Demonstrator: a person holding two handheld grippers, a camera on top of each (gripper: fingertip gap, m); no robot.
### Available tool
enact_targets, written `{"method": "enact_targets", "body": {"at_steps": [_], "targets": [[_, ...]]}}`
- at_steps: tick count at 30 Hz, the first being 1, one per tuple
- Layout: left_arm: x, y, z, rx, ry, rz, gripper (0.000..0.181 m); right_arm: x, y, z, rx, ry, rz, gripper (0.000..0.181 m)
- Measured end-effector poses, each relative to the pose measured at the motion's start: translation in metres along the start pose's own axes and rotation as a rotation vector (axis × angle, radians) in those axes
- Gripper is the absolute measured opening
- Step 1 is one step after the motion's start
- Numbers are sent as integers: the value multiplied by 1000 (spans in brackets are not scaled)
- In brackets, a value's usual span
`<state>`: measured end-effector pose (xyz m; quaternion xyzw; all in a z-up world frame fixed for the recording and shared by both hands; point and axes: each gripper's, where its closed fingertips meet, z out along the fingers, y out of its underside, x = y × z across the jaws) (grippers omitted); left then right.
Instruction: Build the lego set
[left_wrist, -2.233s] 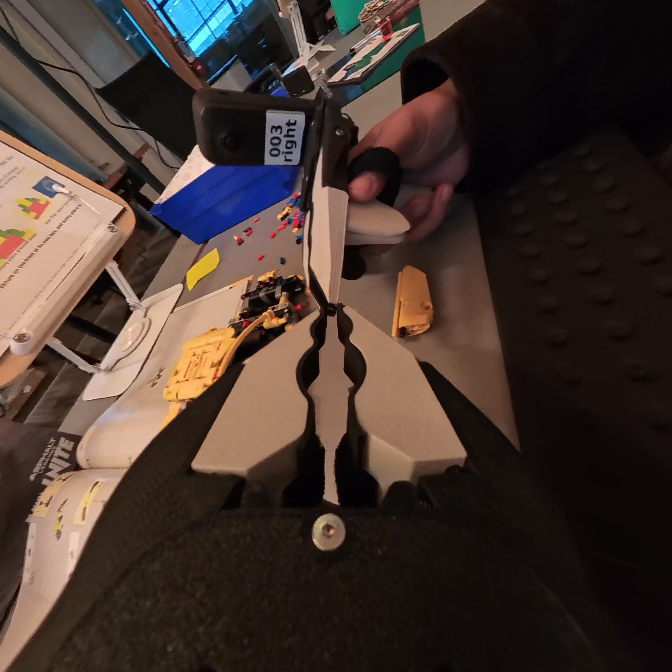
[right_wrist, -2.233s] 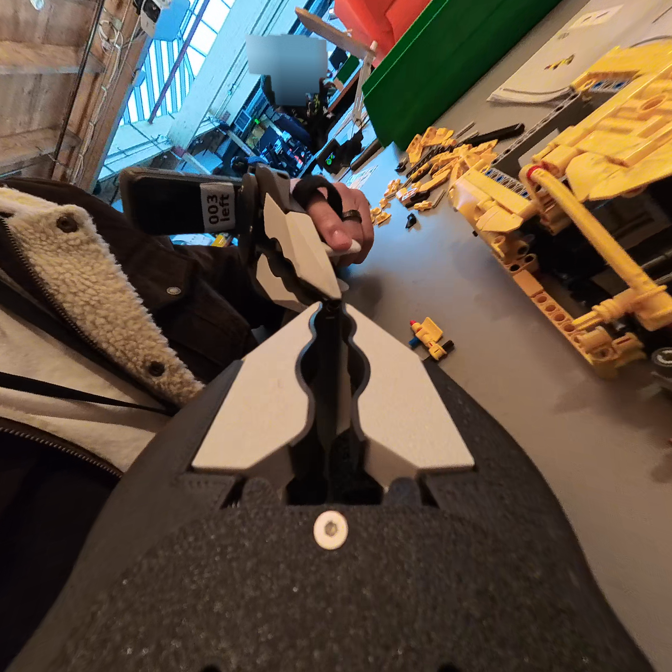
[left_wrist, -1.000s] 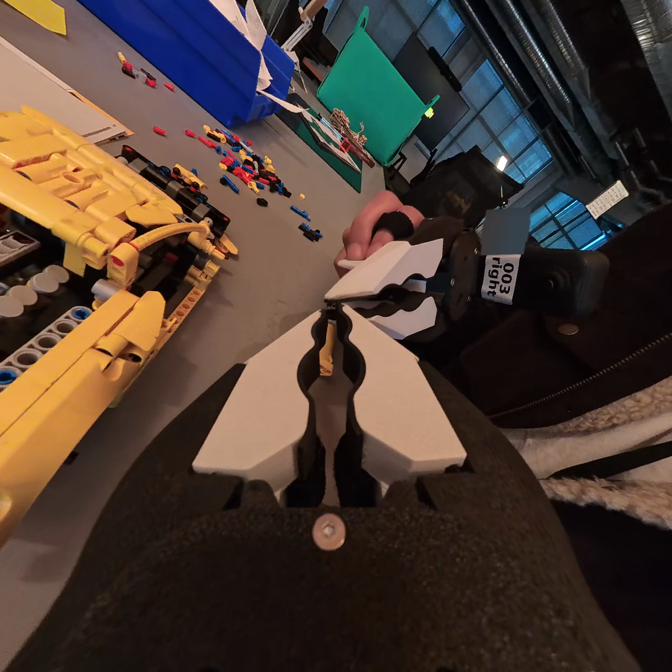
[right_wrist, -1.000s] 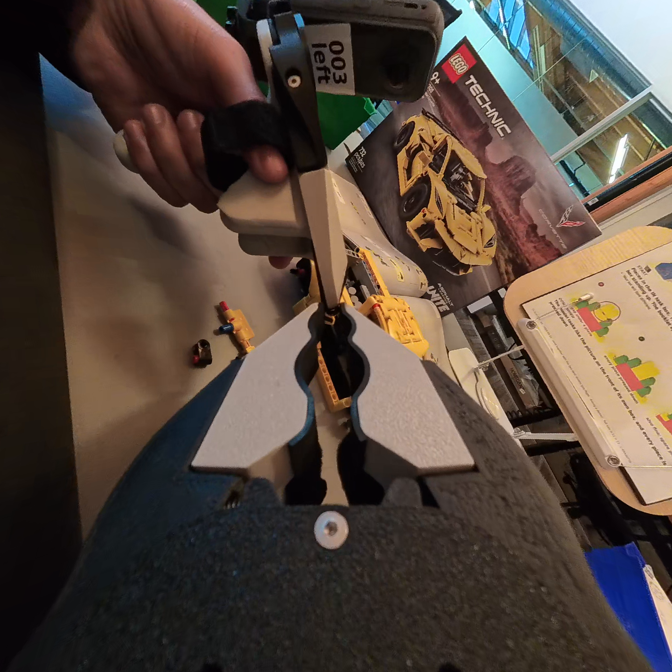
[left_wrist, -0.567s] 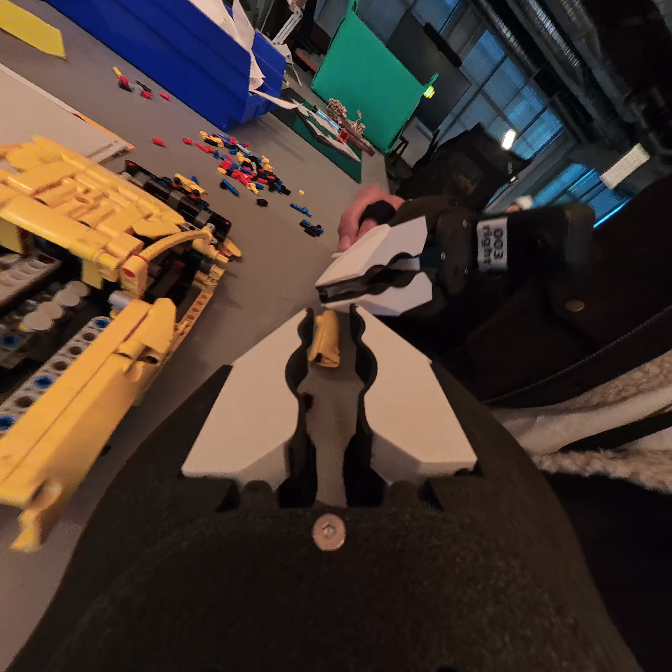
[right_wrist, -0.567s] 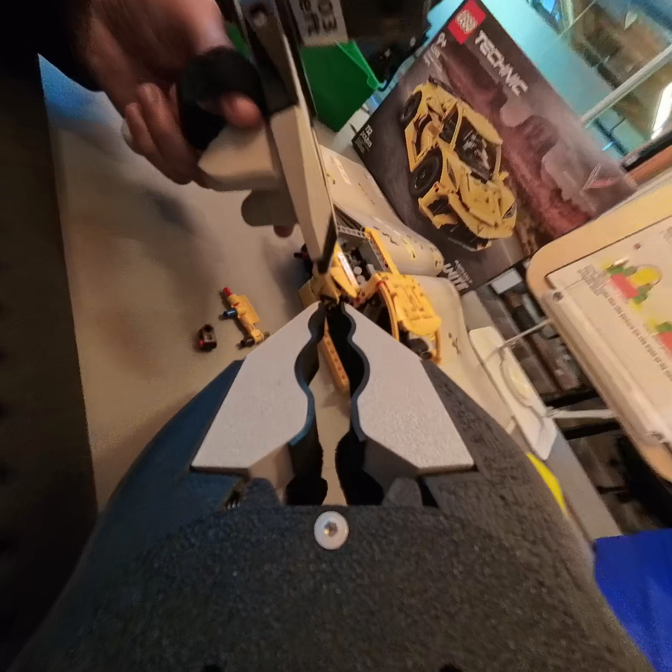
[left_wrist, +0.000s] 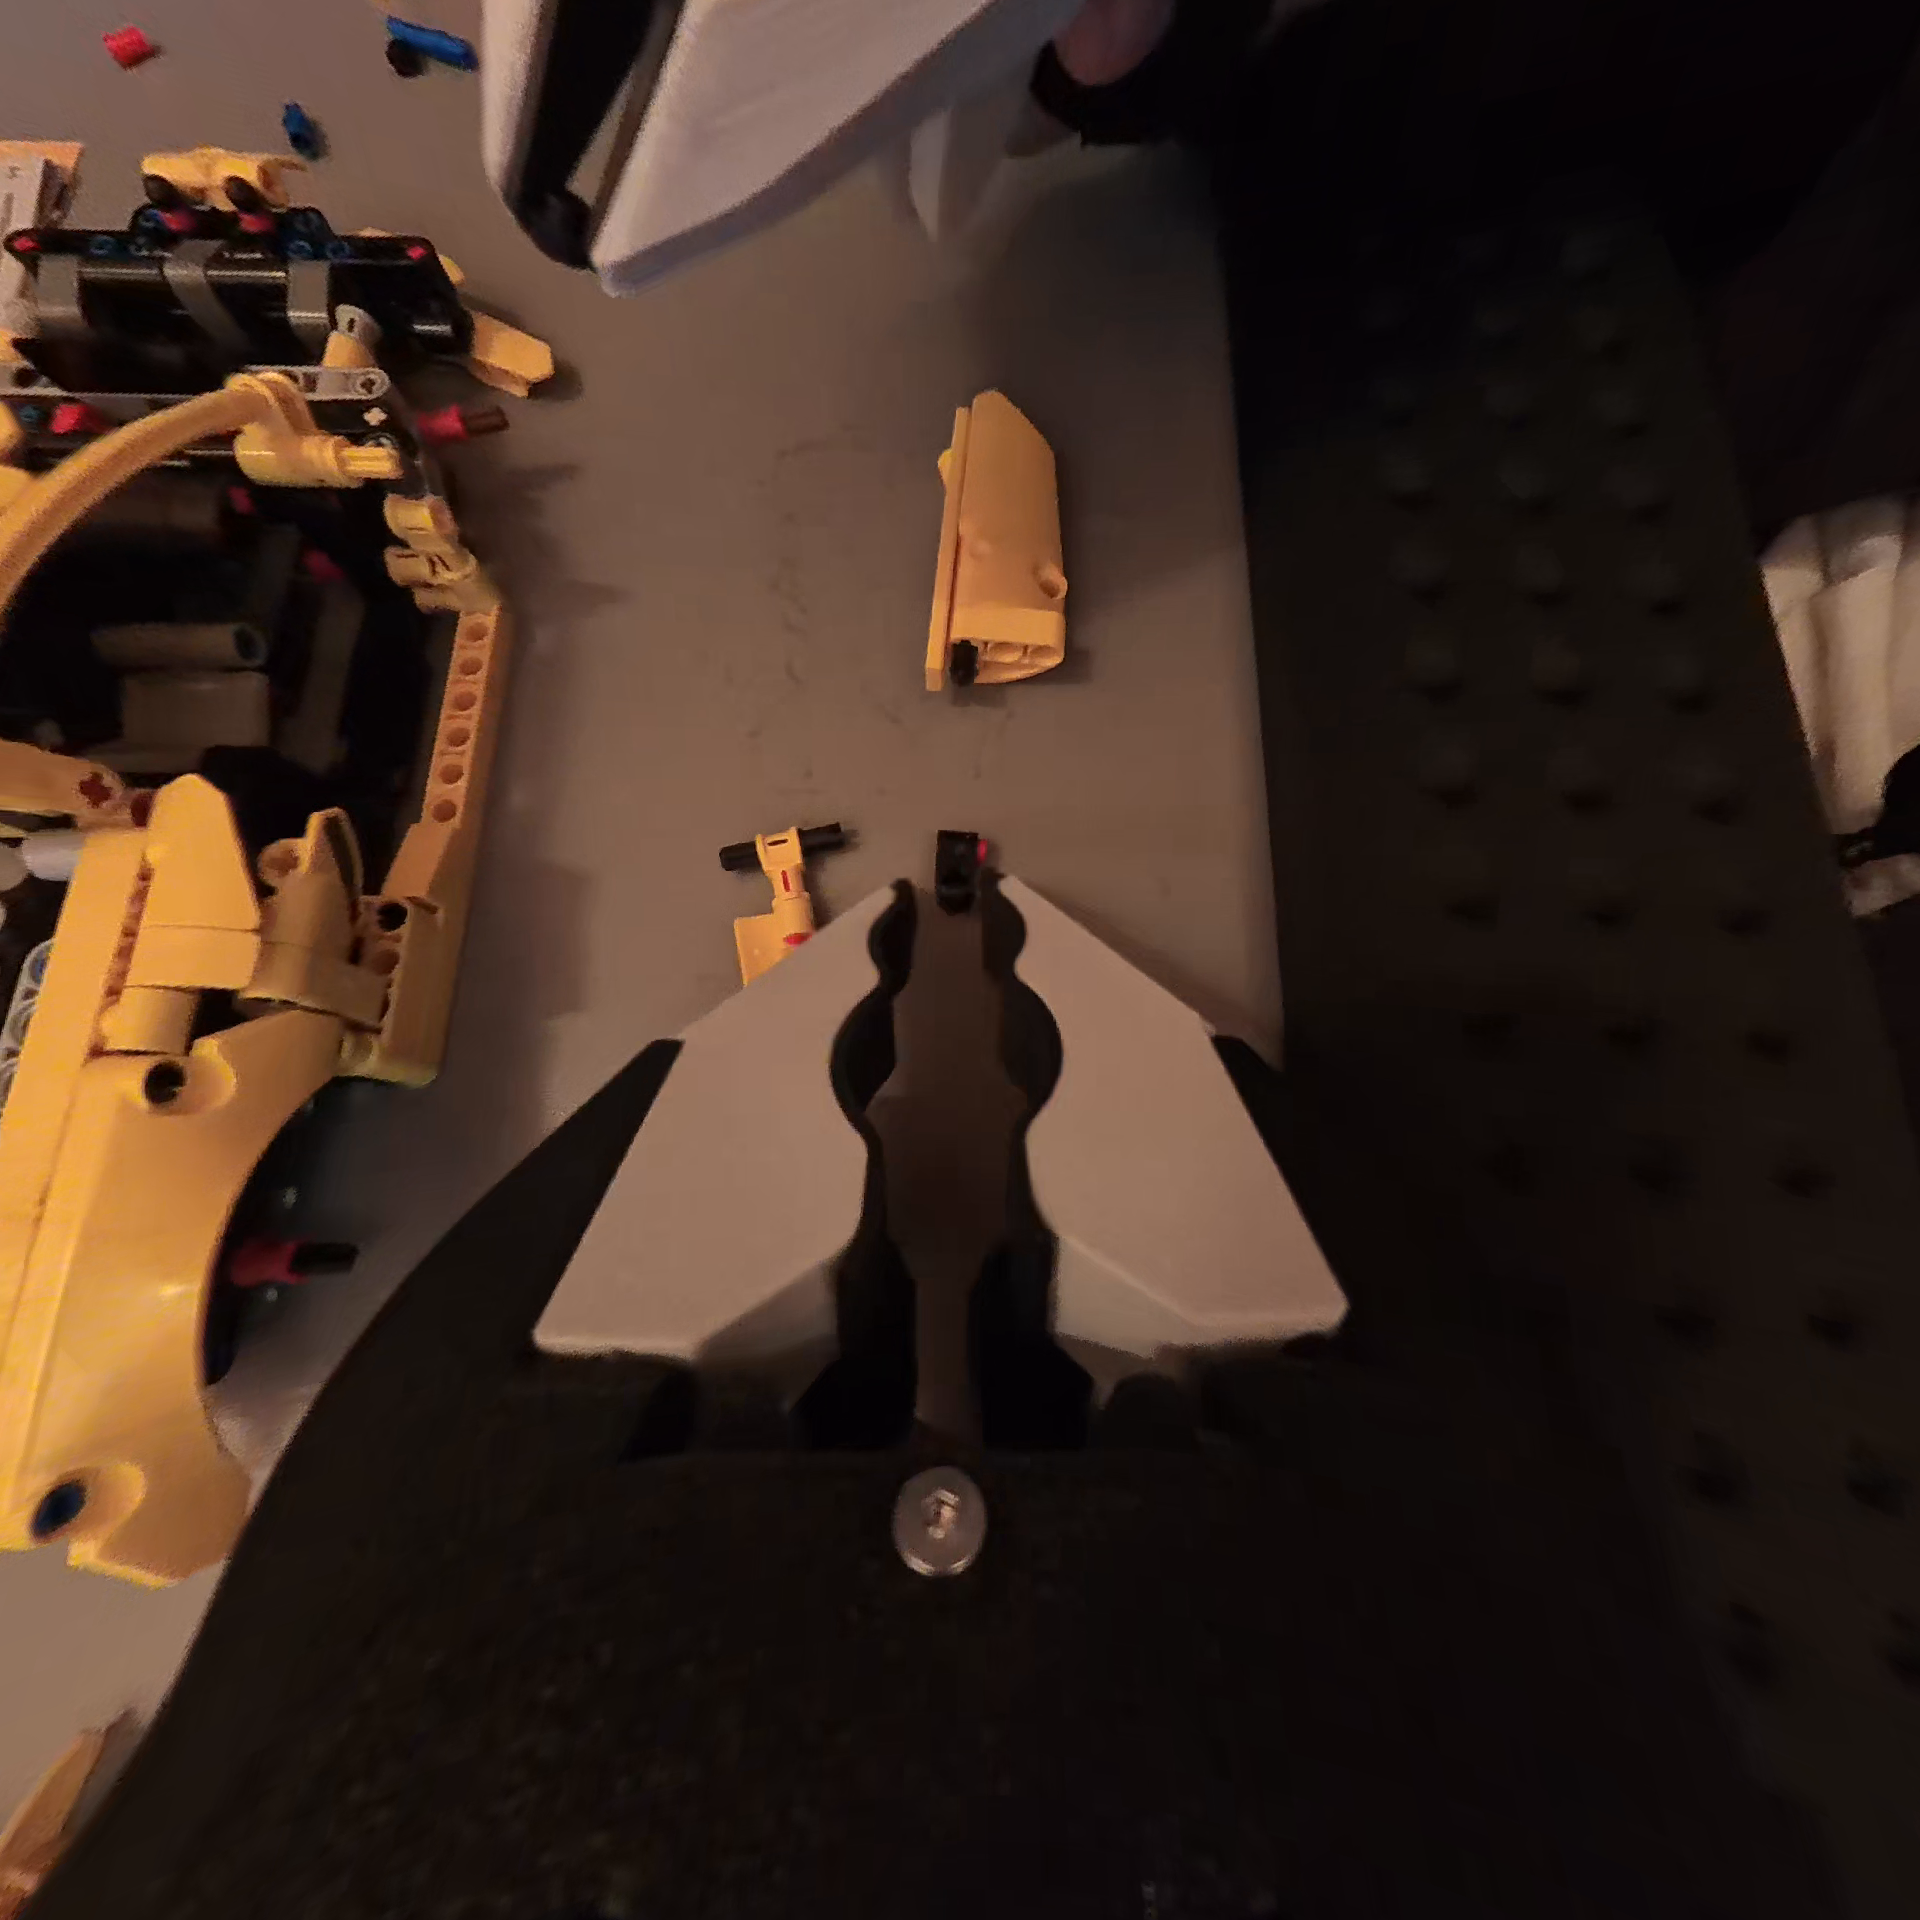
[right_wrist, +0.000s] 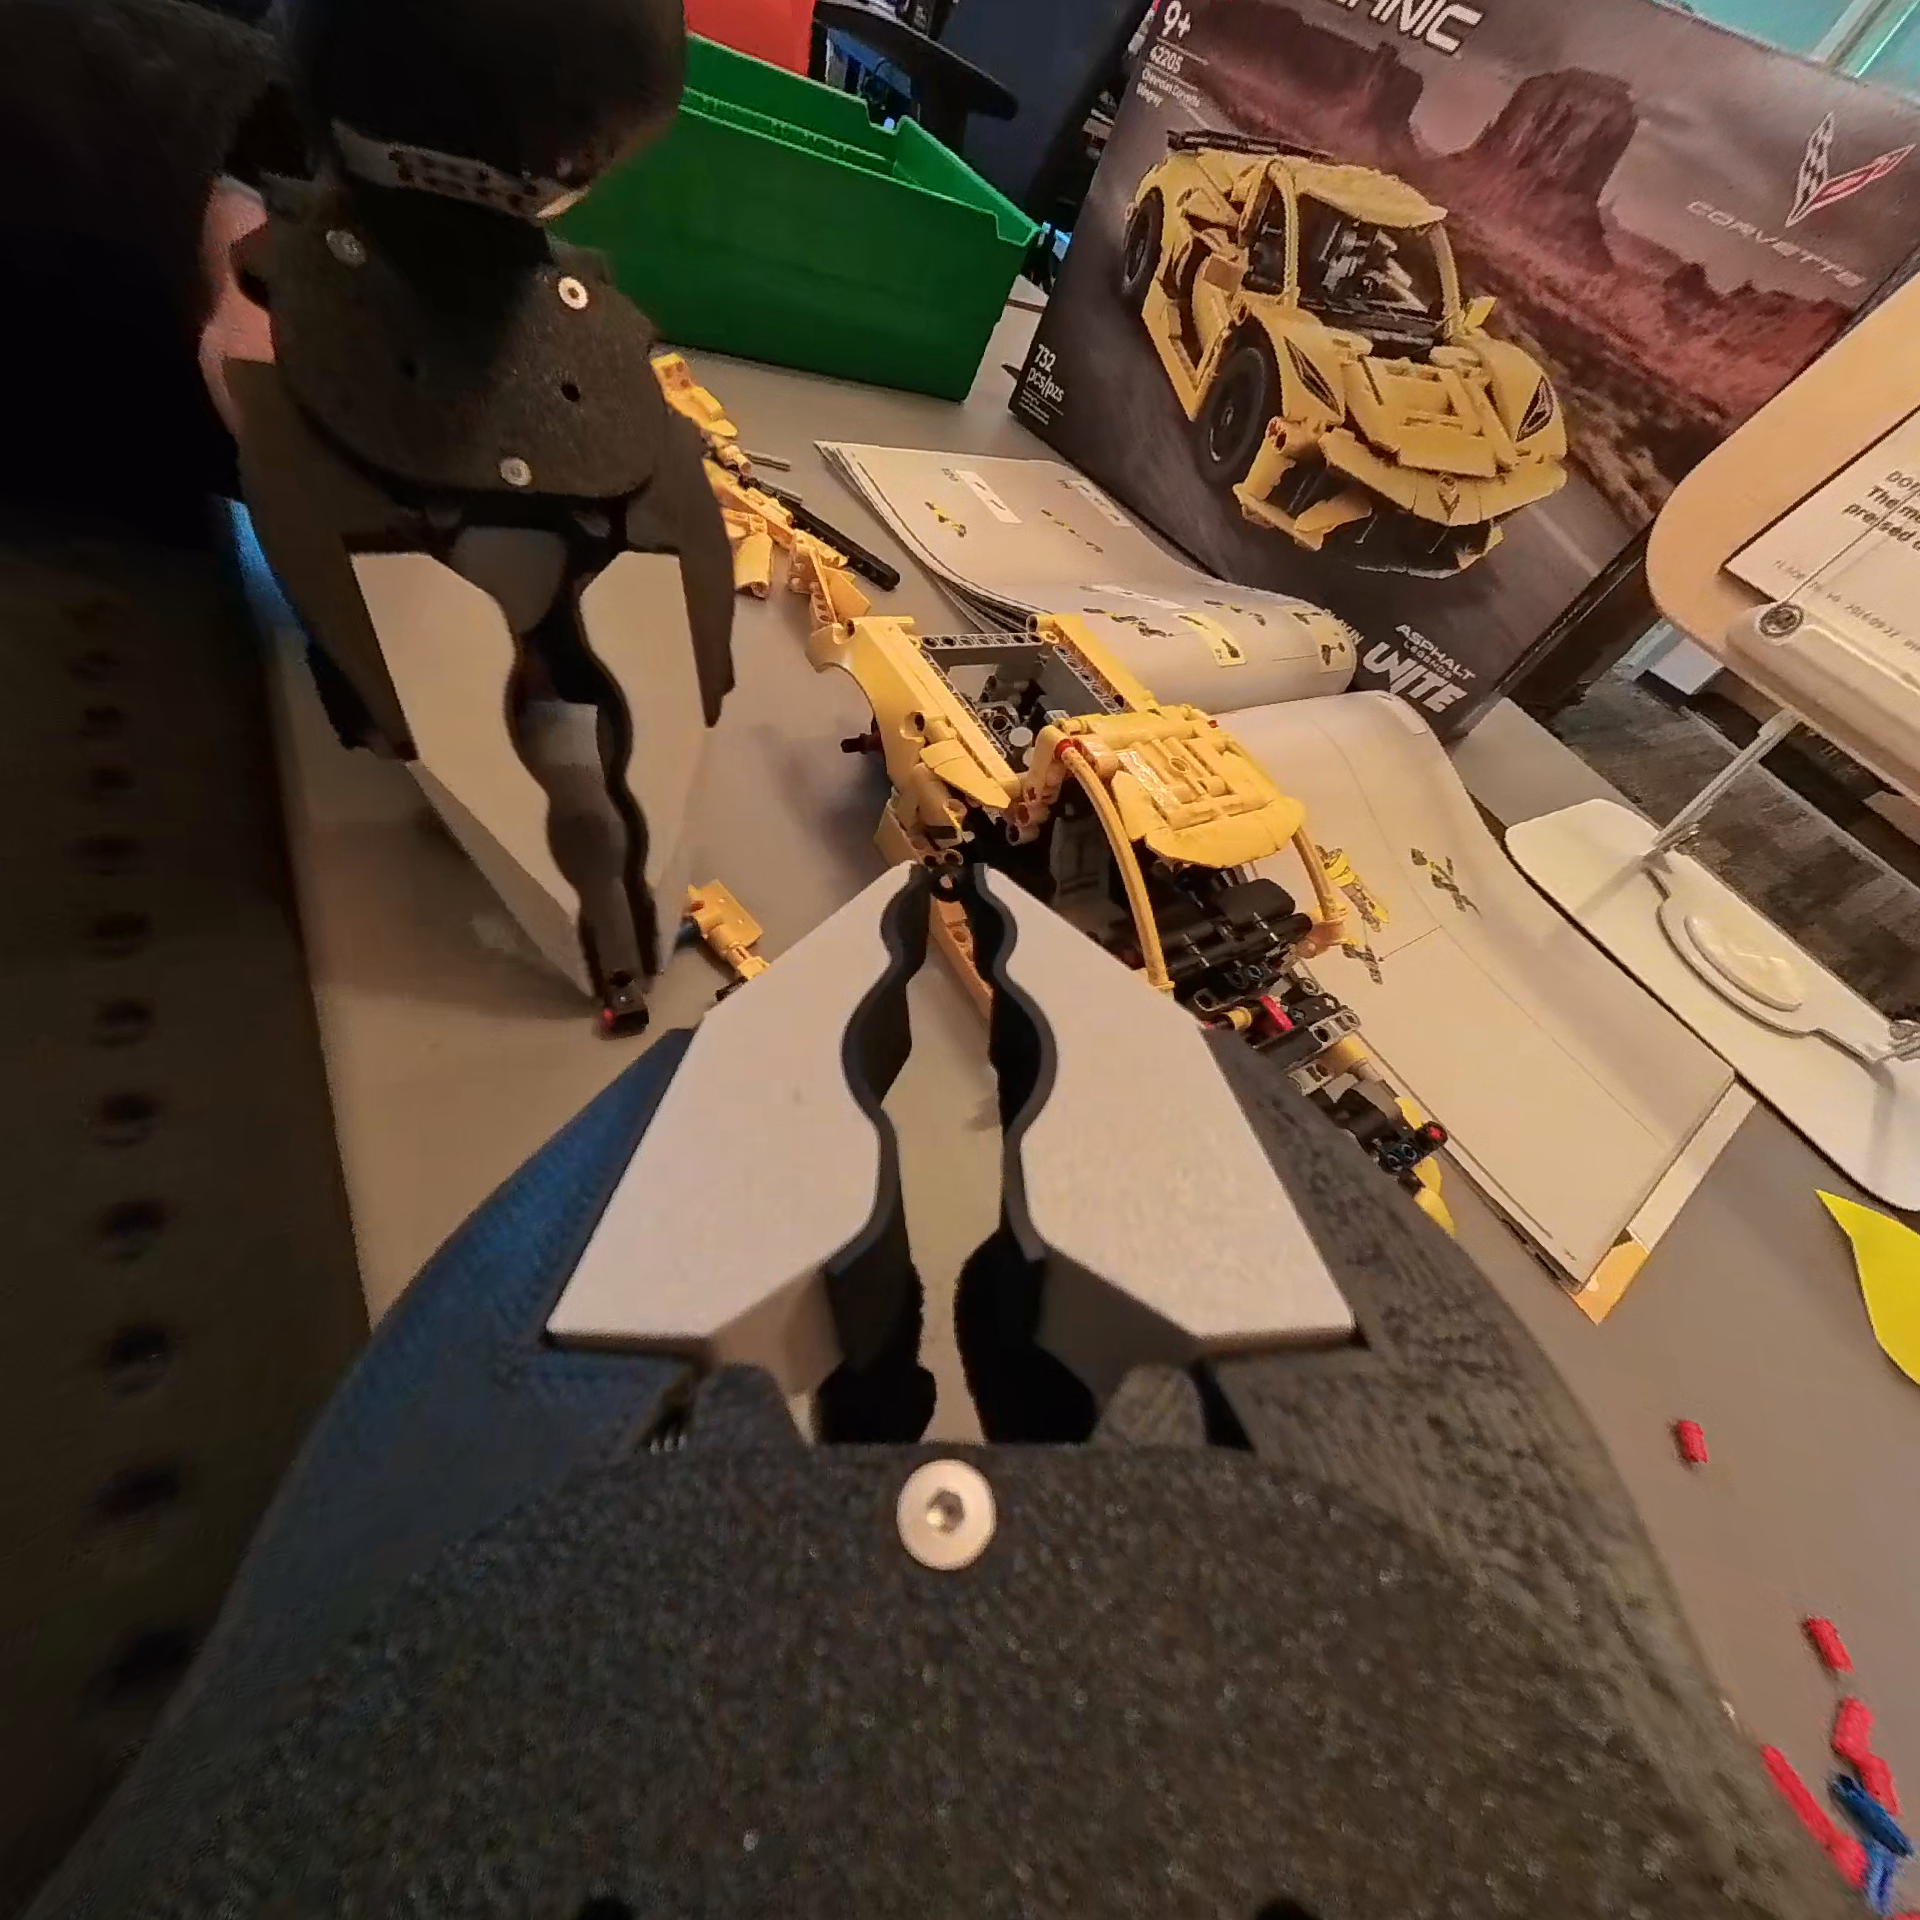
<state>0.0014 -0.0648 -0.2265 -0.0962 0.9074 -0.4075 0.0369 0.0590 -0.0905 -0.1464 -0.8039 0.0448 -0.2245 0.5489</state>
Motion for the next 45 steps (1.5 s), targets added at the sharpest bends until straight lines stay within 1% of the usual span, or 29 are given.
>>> {"method": "enact_targets", "body": {"at_steps": [1, 4, 6, 8, 9, 11, 12, 14, 16, 18, 20, 22, 23, 24, 26, 29, 32, 35, 39, 45], "targets": [[-1, 0, 2, -3, -13, 12, 7, 0, 0, 0, 0, -2, 1, 6], [-4, -6, 4, 9, -55, 44, 6, 1, 0, 0, 3, 1, 13, 6], [-11, -21, -2, 84, -89, -8, 5, 7, -4, -1, 21, 24, 51, 6], [-27, -45, -18, 237, -121, -150, 5, 12, -10, -4, 44, 42, 85, 6], [-35, -56, -28, 322, -118, -244, 4, 10, -12, -4, 43, 44, 71, 6], [-47, -69, -45, 466, -69, -443, 4, 2, -14, -1, 24, 60, -22, 6], [-51, -71, -50, 516, -35, -523, 0, -1, -15, 2, 14, 87, -78, 6], [-54, -71, -55, 565, 14, -607, 0, -2, -16, 7, -17, 141, -161, 6], [-54, -71, -56, 576, 25, -617, 0, -8, -18, 12, -23, 144, -196, 6], [-53, -69, -55, 551, 10, -593, 0, -9, -17, 13, -30, 142, -204, 6], [-54, -63, -52, 510, -34, -550, 0, -5, -12, 3, -46, 156, -174, 6], [-51, -56, -47, 450, -52, -498, 0, -21, -12, -6, 0, 55, -52, 6], [-50, -53, -45, 428, -62, -486, 0, -24, -9, -11, -9, 36, -52, 7], [-48, -51, -42, 409, -58, -472, 0, -19, -8, -20, -8, 65, -64, 6], [-43, -46, -33, 348, -47, -439, 0, 9, -5, -47, 16, 172, -30, 6], [-36, -40, -18, 275, -62, -383, 1, 40, 11, -80, 72, 205, 188, 6], [-39, -43, -1, 211, -130, -335, 16, 63, 8, -101, 159, 283, 277, 6], [-48, -60, 15, 192, -218, -272, 25, 66, 12, -101, 175, 265, 332, 6], [-62, -82, 43, 111, -275, -198, 26, 66, 14, -101, 172, 259, 342, 6], [-87, -109, 74, -38, -367, -5, 27, 66, 12, -106, 207, 238, 373, 6]]}}
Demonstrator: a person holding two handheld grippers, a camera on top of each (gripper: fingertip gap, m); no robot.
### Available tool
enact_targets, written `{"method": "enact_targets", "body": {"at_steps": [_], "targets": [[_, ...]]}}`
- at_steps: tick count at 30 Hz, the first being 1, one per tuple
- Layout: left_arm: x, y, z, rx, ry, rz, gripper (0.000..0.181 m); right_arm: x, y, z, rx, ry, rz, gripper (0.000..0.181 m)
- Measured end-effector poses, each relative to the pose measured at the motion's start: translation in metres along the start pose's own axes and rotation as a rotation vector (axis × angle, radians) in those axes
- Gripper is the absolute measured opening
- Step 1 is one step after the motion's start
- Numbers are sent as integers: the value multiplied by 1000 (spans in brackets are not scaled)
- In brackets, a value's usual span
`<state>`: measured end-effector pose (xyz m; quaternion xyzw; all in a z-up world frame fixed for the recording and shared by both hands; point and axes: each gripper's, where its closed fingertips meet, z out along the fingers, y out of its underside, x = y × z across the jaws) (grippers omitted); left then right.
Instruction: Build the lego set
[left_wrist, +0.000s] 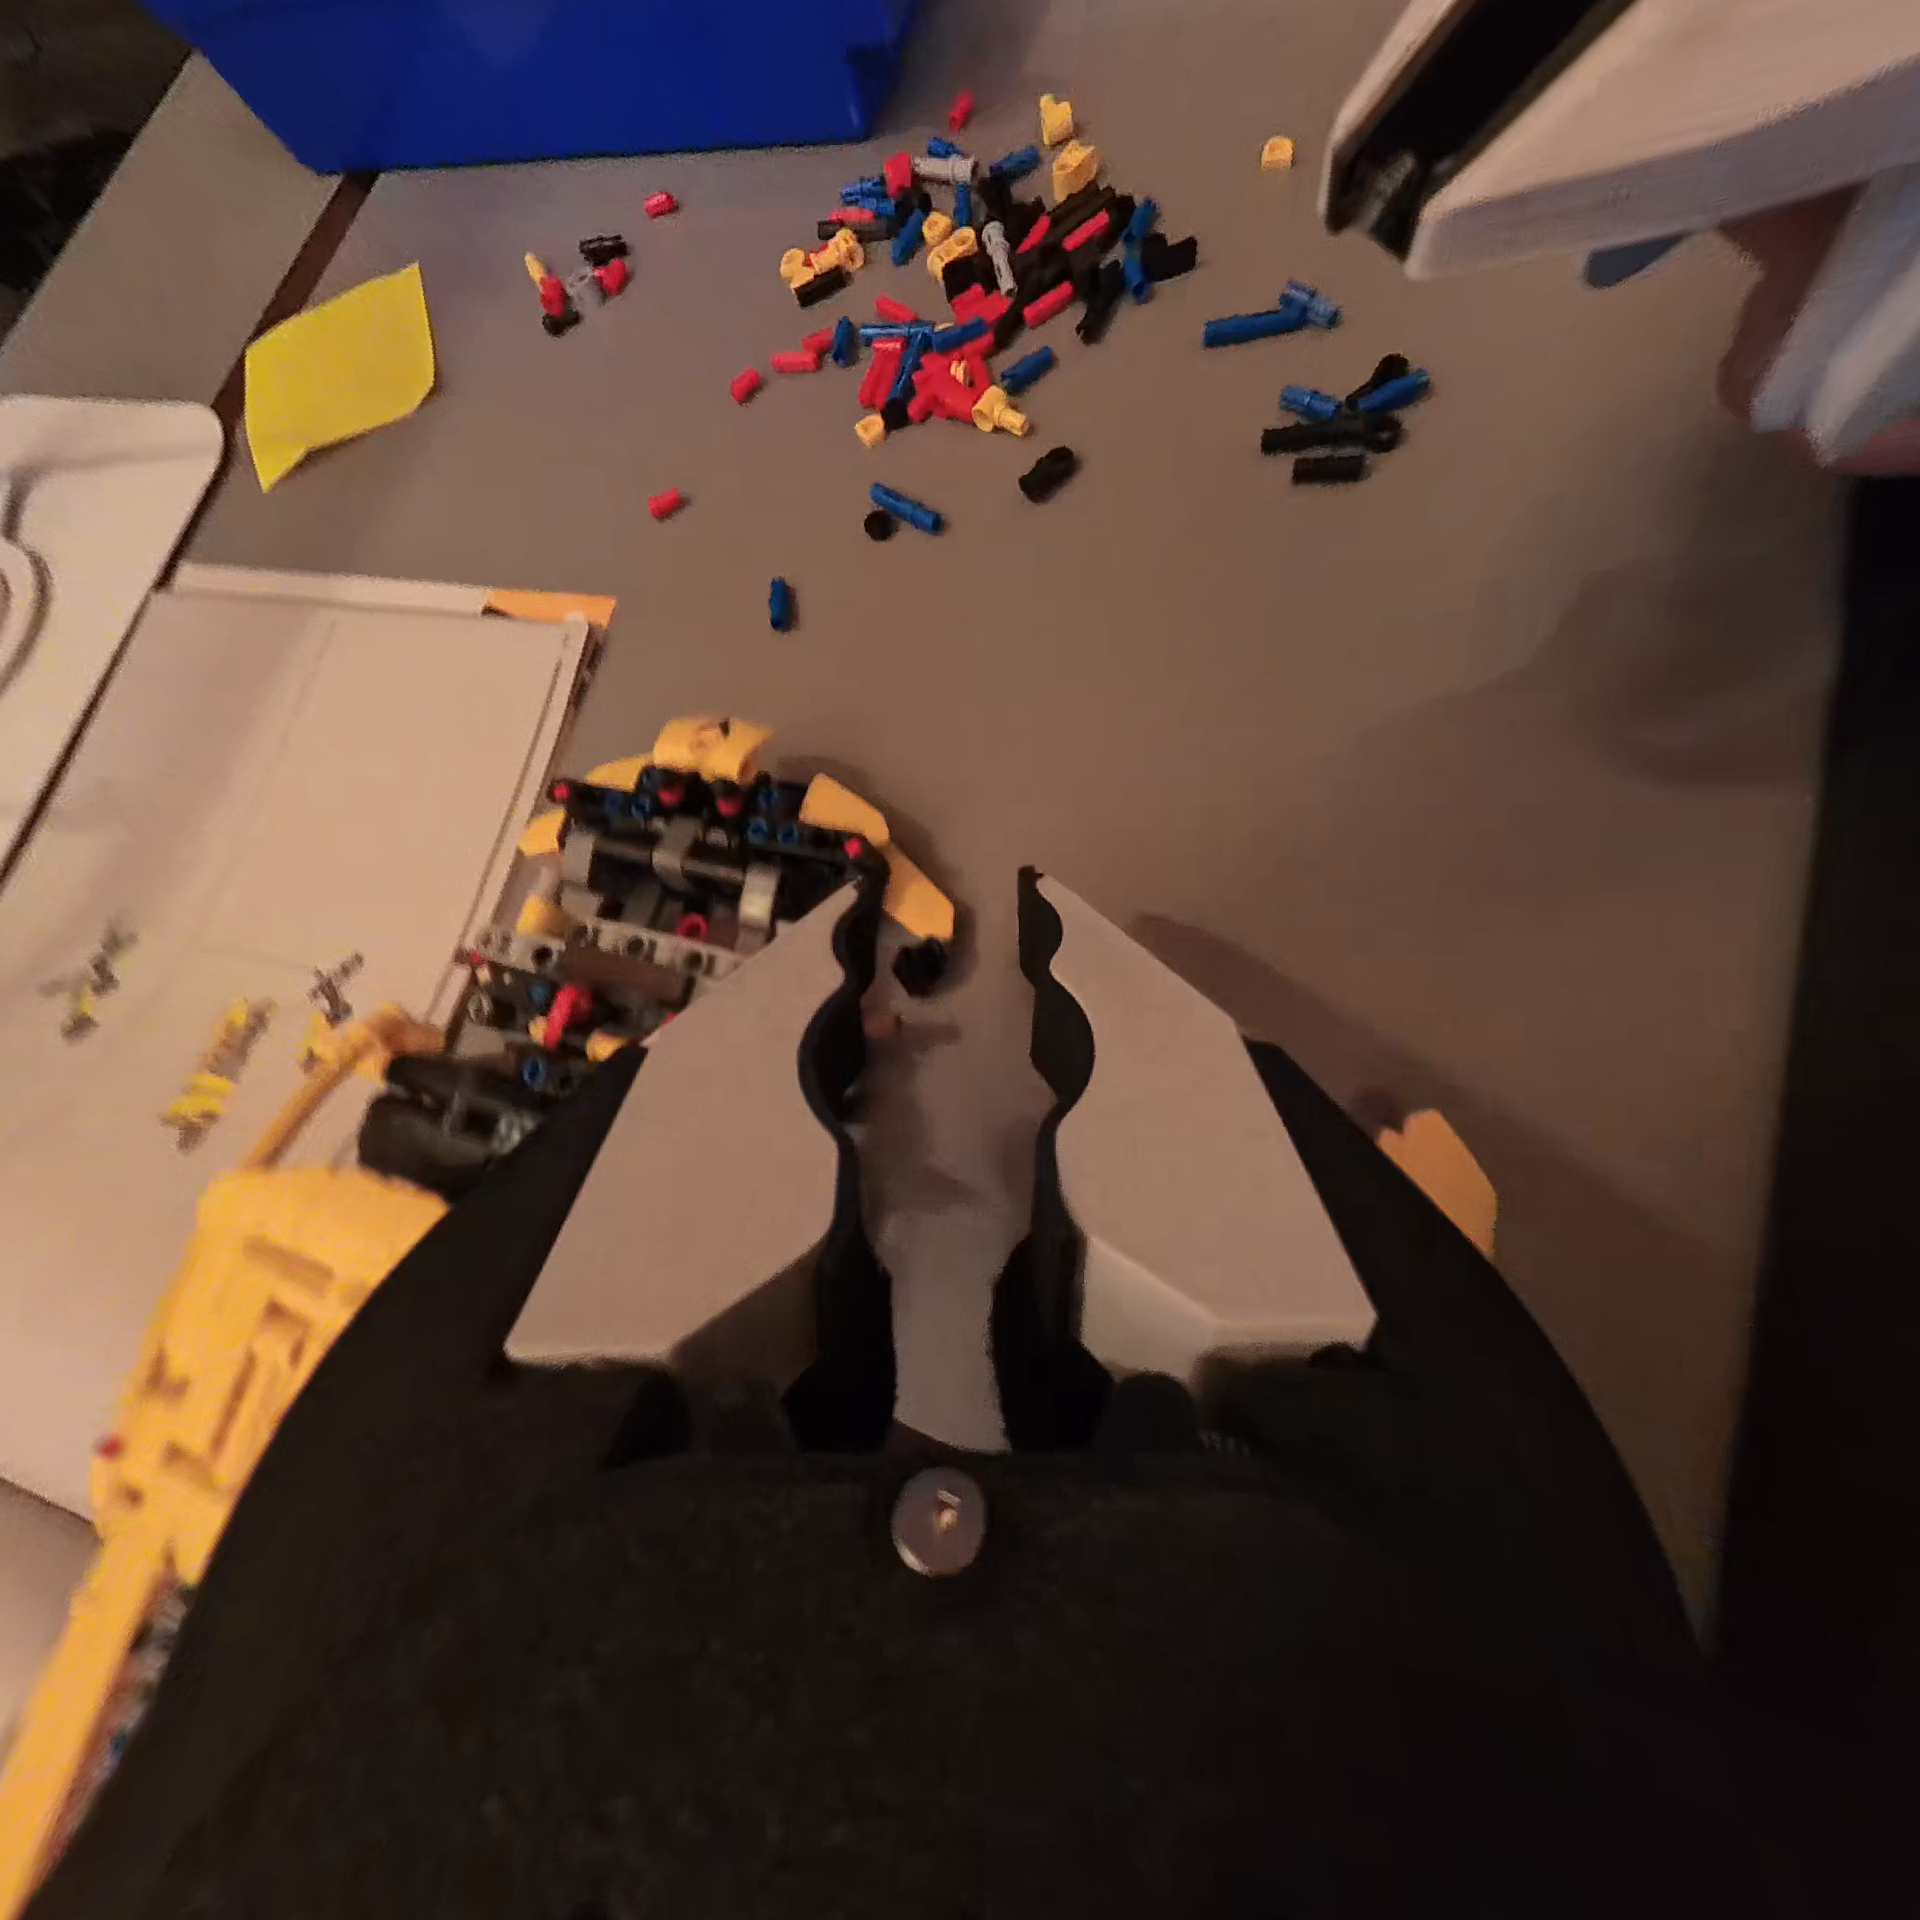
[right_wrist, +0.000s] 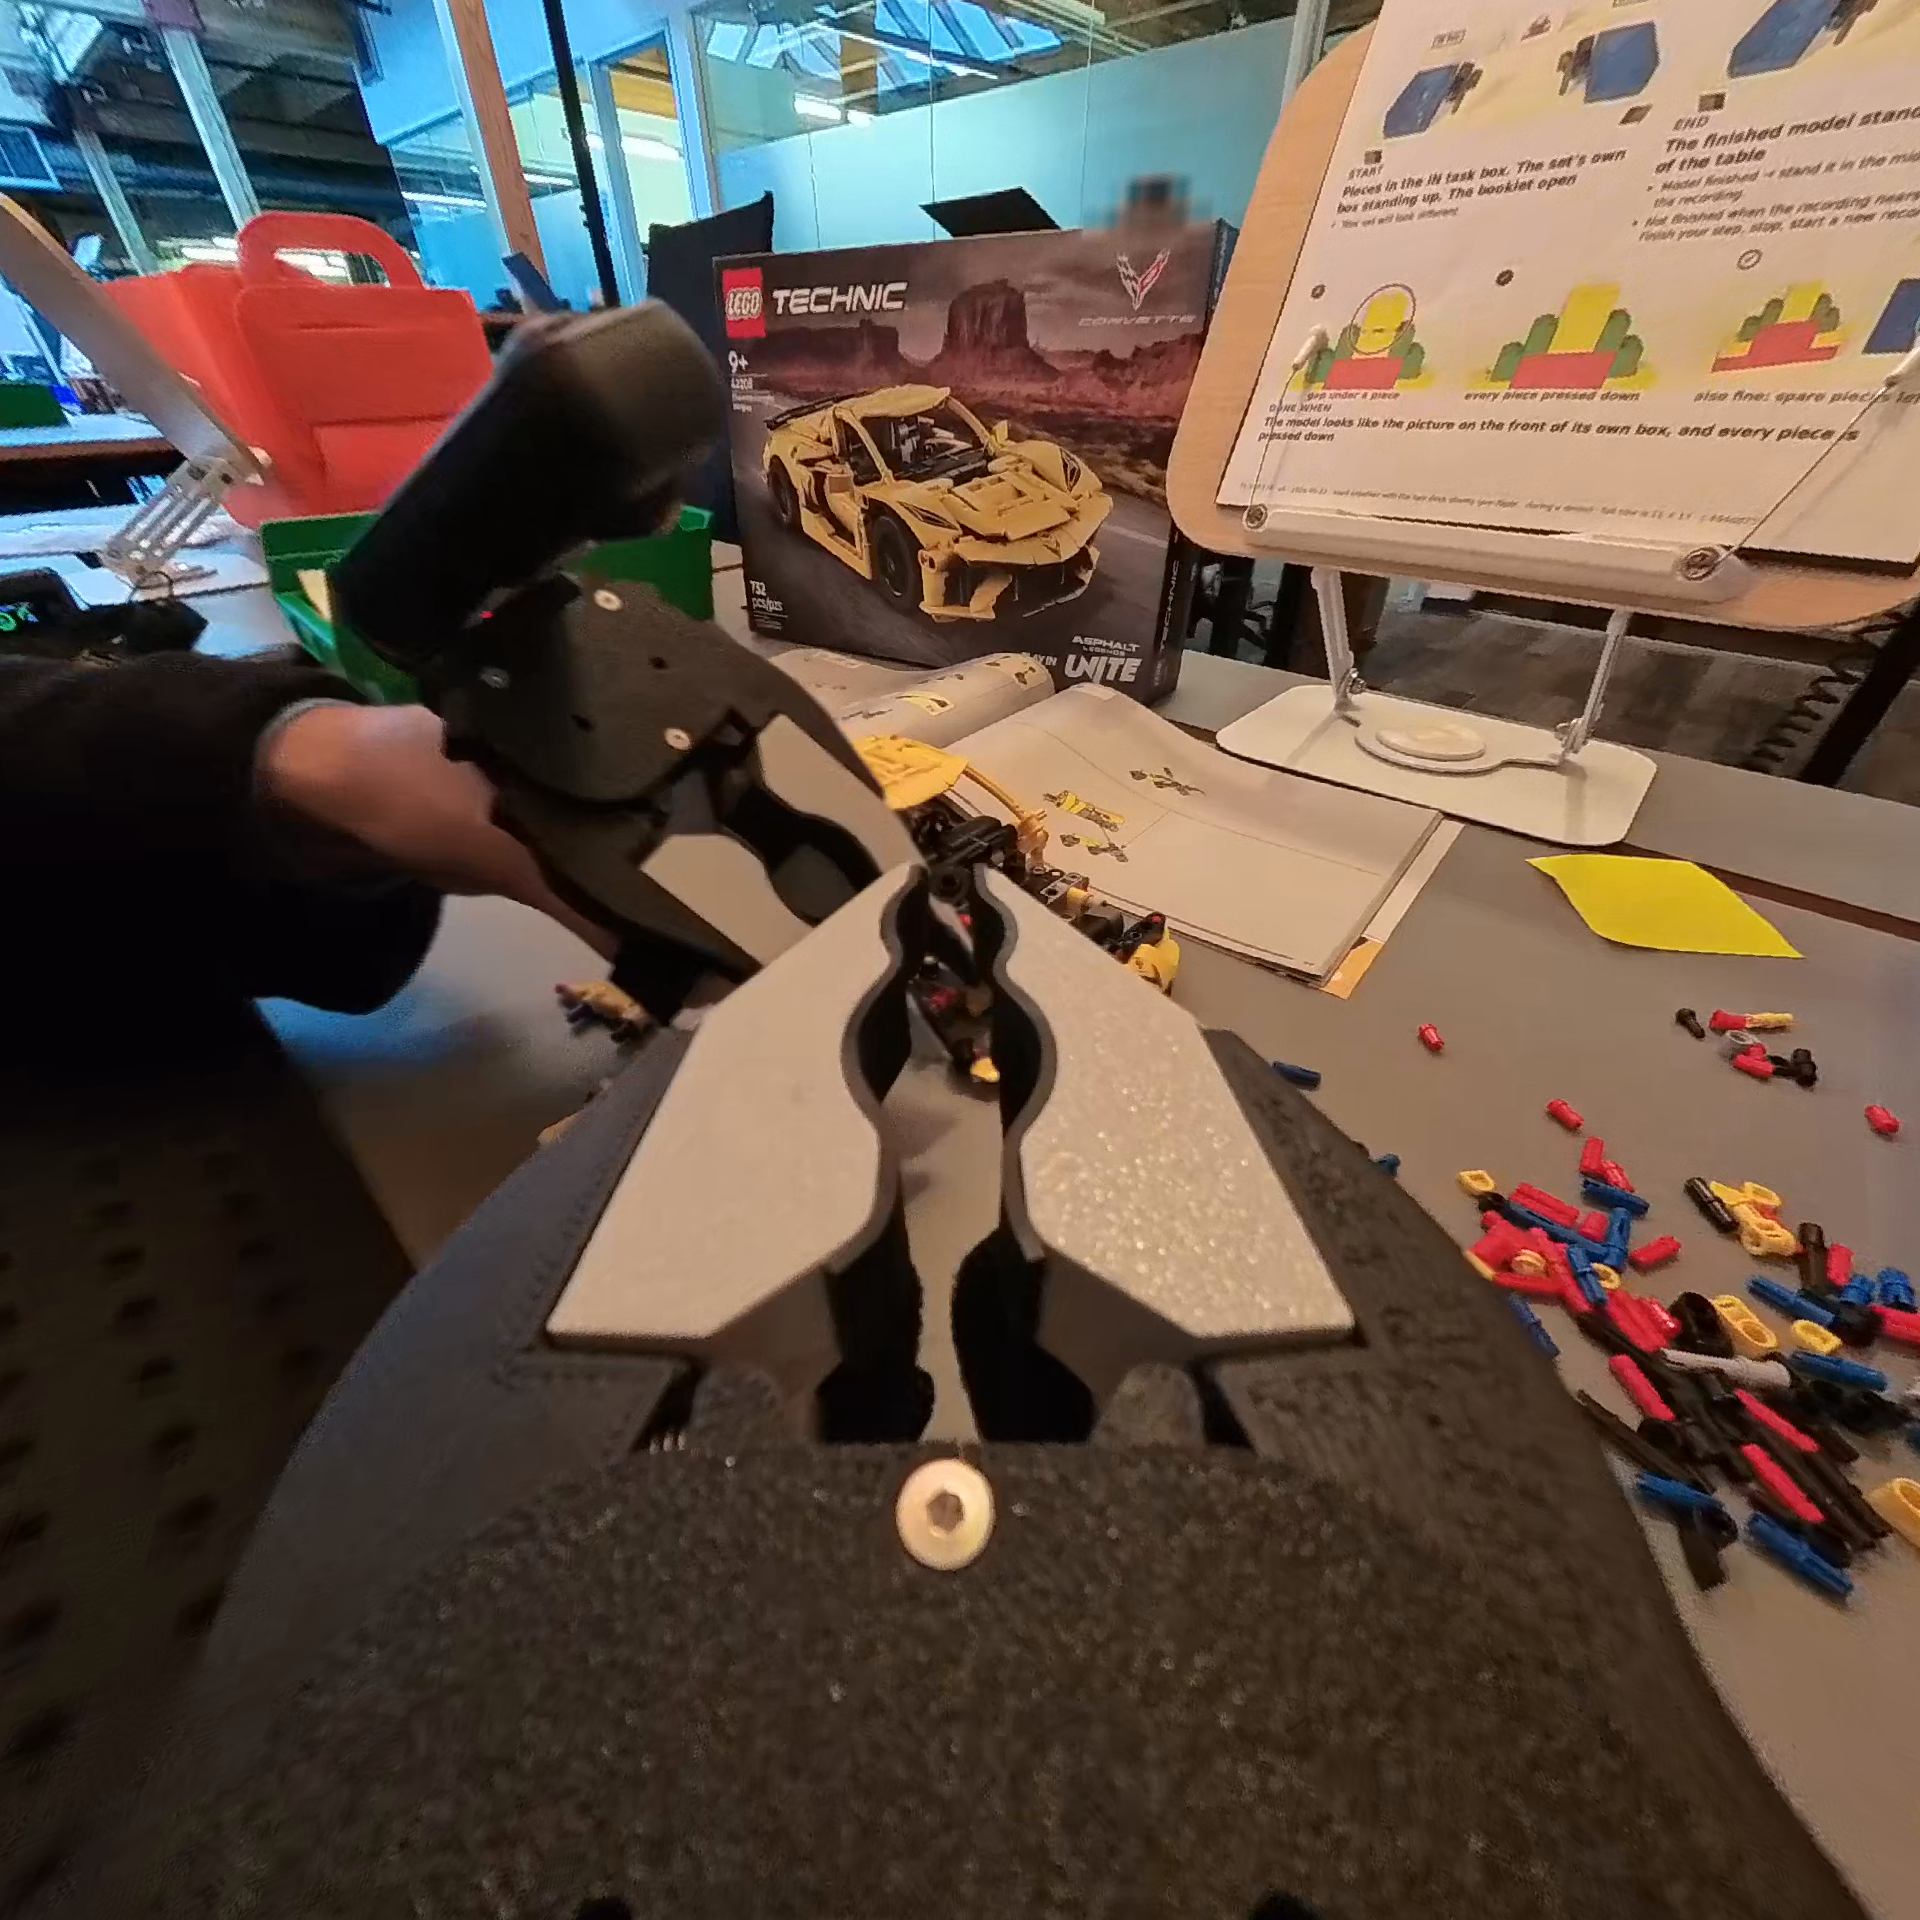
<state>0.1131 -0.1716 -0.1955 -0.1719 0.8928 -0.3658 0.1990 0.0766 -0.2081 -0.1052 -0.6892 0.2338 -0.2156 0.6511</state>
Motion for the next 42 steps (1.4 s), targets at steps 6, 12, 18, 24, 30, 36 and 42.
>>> {"method": "enact_targets", "body": {"at_steps": [6, 12, 18, 24, 30, 36, 42], "targets": [[-7, 10, 13, -115, -117, 84, 25, 3, -7, -7, 46, -18, 53, 6], [-8, 20, 11, -167, -247, 50, 26, 3, -7, -7, 53, -43, 86, 6], [-16, 26, 14, -186, -329, 13, 2, 2, -6, -6, 49, -53, 91, 6], [5, 3, -21, 39, -173, -78, 0, 1, -4, -4, 36, -57, 84, 6], [20, 46, -85, 133, 83, -249, 0, -4, 1, 0, 5, -68, 69, 6], [35, 75, -101, 100, 172, -179, 0, -5, 5, 4, -20, -67, 55, 6], [33, 69, -65, 7, 98, -143, 26, -8, 11, 8, -51, -71, 32, 6]]}}
